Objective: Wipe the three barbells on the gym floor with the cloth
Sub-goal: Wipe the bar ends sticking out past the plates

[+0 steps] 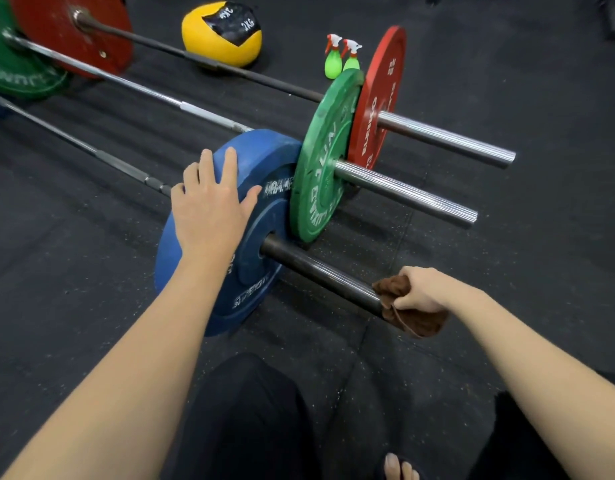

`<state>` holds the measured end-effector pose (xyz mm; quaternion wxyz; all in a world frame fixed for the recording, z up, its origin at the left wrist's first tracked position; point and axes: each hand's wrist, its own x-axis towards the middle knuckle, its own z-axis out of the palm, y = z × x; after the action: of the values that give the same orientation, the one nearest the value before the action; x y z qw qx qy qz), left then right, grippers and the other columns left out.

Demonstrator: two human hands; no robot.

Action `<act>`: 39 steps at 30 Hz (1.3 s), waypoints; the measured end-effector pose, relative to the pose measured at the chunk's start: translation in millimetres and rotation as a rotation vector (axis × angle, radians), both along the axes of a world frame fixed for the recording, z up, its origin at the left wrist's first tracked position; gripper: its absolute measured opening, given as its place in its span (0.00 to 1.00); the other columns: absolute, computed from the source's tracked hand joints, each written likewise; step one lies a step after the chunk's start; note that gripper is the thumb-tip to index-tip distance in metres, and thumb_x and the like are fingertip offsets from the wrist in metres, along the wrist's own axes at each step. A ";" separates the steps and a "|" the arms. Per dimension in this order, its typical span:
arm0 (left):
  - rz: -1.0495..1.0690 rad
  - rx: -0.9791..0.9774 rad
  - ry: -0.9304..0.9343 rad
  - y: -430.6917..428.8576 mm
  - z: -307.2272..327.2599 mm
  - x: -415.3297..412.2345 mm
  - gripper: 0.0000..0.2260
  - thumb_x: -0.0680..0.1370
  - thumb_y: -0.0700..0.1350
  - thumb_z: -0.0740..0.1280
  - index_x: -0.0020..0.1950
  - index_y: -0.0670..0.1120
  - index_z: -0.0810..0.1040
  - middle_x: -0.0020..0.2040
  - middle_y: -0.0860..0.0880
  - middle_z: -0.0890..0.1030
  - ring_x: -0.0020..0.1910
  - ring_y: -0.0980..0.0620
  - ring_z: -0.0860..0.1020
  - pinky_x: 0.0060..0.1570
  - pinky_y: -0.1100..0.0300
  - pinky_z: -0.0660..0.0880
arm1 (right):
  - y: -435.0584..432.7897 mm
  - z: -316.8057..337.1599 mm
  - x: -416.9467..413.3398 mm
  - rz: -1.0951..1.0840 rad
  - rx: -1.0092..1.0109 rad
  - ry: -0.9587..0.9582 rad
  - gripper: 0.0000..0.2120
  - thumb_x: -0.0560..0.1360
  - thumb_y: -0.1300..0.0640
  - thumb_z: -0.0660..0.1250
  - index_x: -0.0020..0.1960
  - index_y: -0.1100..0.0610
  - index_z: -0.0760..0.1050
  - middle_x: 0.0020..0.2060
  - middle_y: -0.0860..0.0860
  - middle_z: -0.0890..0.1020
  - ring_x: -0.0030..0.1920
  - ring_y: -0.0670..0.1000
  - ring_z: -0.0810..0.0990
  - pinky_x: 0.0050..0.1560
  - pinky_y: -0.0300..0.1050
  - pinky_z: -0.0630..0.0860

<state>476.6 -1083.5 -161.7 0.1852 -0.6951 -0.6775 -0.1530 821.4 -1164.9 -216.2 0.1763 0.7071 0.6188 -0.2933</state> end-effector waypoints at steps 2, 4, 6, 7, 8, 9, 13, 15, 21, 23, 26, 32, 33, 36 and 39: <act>-0.007 0.013 -0.035 -0.9 0.9 -0.2 0.29 0.82 0.63 0.62 0.77 0.48 0.65 0.73 0.39 0.71 0.63 0.35 0.73 0.53 0.40 0.74 | 4.1 -0.2 9.2 -0.020 -0.063 -0.034 0.22 0.74 0.41 0.71 0.61 0.53 0.74 0.59 0.53 0.81 0.53 0.55 0.78 0.52 0.46 0.75; 0.001 0.001 -0.086 -1.3 1.6 -1.3 0.31 0.81 0.65 0.63 0.78 0.48 0.65 0.72 0.40 0.71 0.62 0.36 0.73 0.53 0.40 0.74 | 10.6 -2.5 12.2 -0.068 -0.083 -0.023 0.25 0.74 0.40 0.70 0.63 0.55 0.74 0.60 0.54 0.81 0.55 0.56 0.79 0.55 0.47 0.77; 0.042 -0.040 -0.154 -2.1 2.2 -3.1 0.37 0.78 0.69 0.63 0.79 0.47 0.62 0.72 0.40 0.72 0.61 0.36 0.74 0.53 0.40 0.73 | 19.1 -4.1 8.7 -0.126 -0.082 0.028 0.29 0.74 0.41 0.70 0.66 0.58 0.70 0.61 0.56 0.79 0.56 0.56 0.79 0.54 0.47 0.76; 0.060 -0.055 -0.177 -3.1 2.4 -4.3 0.40 0.77 0.71 0.64 0.80 0.46 0.61 0.71 0.39 0.72 0.60 0.36 0.74 0.53 0.40 0.73 | 24.5 -6.0 5.4 -0.157 -0.069 0.082 0.31 0.74 0.42 0.71 0.67 0.59 0.67 0.60 0.56 0.79 0.55 0.56 0.79 0.52 0.47 0.76; 0.071 -0.064 -0.190 -5.0 2.4 -5.5 0.42 0.75 0.72 0.65 0.80 0.46 0.61 0.69 0.39 0.73 0.59 0.36 0.74 0.52 0.41 0.73 | 30.2 -7.8 0.8 -0.190 -0.047 0.151 0.31 0.73 0.43 0.73 0.66 0.59 0.66 0.58 0.55 0.79 0.53 0.54 0.79 0.50 0.47 0.75; 0.075 -0.065 -0.195 -7.6 2.3 -6.9 0.43 0.74 0.73 0.65 0.80 0.47 0.61 0.68 0.40 0.74 0.58 0.36 0.75 0.51 0.41 0.73 | 35.8 -10.3 -5.4 -0.226 -0.018 0.230 0.29 0.73 0.44 0.74 0.63 0.59 0.66 0.54 0.54 0.79 0.51 0.52 0.79 0.46 0.46 0.74; 0.093 -0.052 -0.210 -19.0 -0.3 -15.6 0.42 0.74 0.71 0.68 0.80 0.48 0.64 0.64 0.40 0.75 0.55 0.37 0.75 0.48 0.43 0.73 | 57.7 -28.6 -47.3 -0.416 0.093 0.581 0.13 0.74 0.52 0.73 0.48 0.63 0.80 0.40 0.53 0.83 0.41 0.51 0.81 0.38 0.42 0.74; 0.105 -0.042 -0.222 -26.2 -2.7 -21.1 0.40 0.75 0.69 0.69 0.79 0.48 0.64 0.64 0.40 0.75 0.55 0.37 0.75 0.48 0.42 0.73 | 65.8 -46.9 -71.6 -0.574 0.093 0.700 0.09 0.74 0.55 0.73 0.48 0.60 0.82 0.41 0.54 0.85 0.41 0.52 0.82 0.42 0.43 0.76; 0.126 0.016 -0.217 -41.5 -11.7 -36.0 0.38 0.75 0.66 0.71 0.78 0.48 0.66 0.61 0.40 0.76 0.51 0.38 0.76 0.45 0.43 0.74 | 81.3 -82.6 -123.2 -0.749 -0.202 0.838 0.21 0.74 0.50 0.74 0.58 0.65 0.81 0.46 0.63 0.86 0.45 0.63 0.87 0.46 0.58 0.83; 0.131 0.017 -0.206 -43.2 -13.2 -39.2 0.38 0.75 0.67 0.70 0.78 0.48 0.66 0.61 0.40 0.76 0.51 0.38 0.76 0.44 0.43 0.75 | 87.7 -82.6 -138.1 -0.707 -0.327 0.910 0.24 0.75 0.46 0.72 0.60 0.65 0.80 0.49 0.68 0.84 0.49 0.70 0.85 0.50 0.69 0.81; 0.135 0.012 -0.178 -42.2 -11.5 -38.3 0.38 0.76 0.69 0.66 0.79 0.48 0.66 0.61 0.41 0.76 0.51 0.39 0.76 0.44 0.44 0.76 | 103.9 -88.2 -154.0 -0.762 -0.417 1.049 0.26 0.76 0.46 0.63 0.60 0.67 0.80 0.51 0.68 0.83 0.51 0.68 0.82 0.61 0.69 0.76; 0.143 -0.006 -0.158 -31.0 -11.3 -40.2 0.39 0.76 0.70 0.64 0.79 0.48 0.65 0.62 0.42 0.76 0.52 0.40 0.76 0.44 0.44 0.75 | 123.5 -84.9 -175.1 -0.852 -0.473 1.221 0.24 0.77 0.44 0.62 0.58 0.63 0.81 0.48 0.65 0.83 0.43 0.63 0.84 0.45 0.57 0.83; 0.140 -0.012 -0.160 -28.6 -10.4 -40.7 0.39 0.75 0.70 0.64 0.79 0.48 0.65 0.62 0.42 0.76 0.52 0.39 0.76 0.44 0.44 0.75 | 123.4 -83.1 -174.2 -0.866 -0.477 1.228 0.25 0.77 0.43 0.63 0.58 0.63 0.81 0.50 0.65 0.83 0.45 0.63 0.83 0.52 0.59 0.82; 0.135 -0.020 -0.150 -24.2 -8.3 -42.2 0.39 0.76 0.70 0.64 0.79 0.48 0.65 0.62 0.42 0.76 0.52 0.40 0.76 0.45 0.44 0.75 | 121.6 -85.8 -171.5 -0.886 -0.513 1.261 0.27 0.77 0.41 0.62 0.55 0.65 0.84 0.51 0.65 0.83 0.47 0.64 0.84 0.58 0.59 0.78; 0.132 0.003 -0.140 -25.6 -9.5 -42.7 0.38 0.76 0.70 0.63 0.79 0.48 0.66 0.61 0.42 0.76 0.52 0.40 0.76 0.44 0.45 0.75 | 113.3 -89.7 -164.0 -0.848 -0.559 1.270 0.28 0.80 0.38 0.59 0.61 0.62 0.81 0.53 0.64 0.84 0.48 0.63 0.84 0.52 0.55 0.81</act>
<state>433.9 -1109.2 -171.2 0.1481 -0.6363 -0.7329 -0.1899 657.4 -1051.6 -305.9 -0.1643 0.5099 0.1841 -0.8241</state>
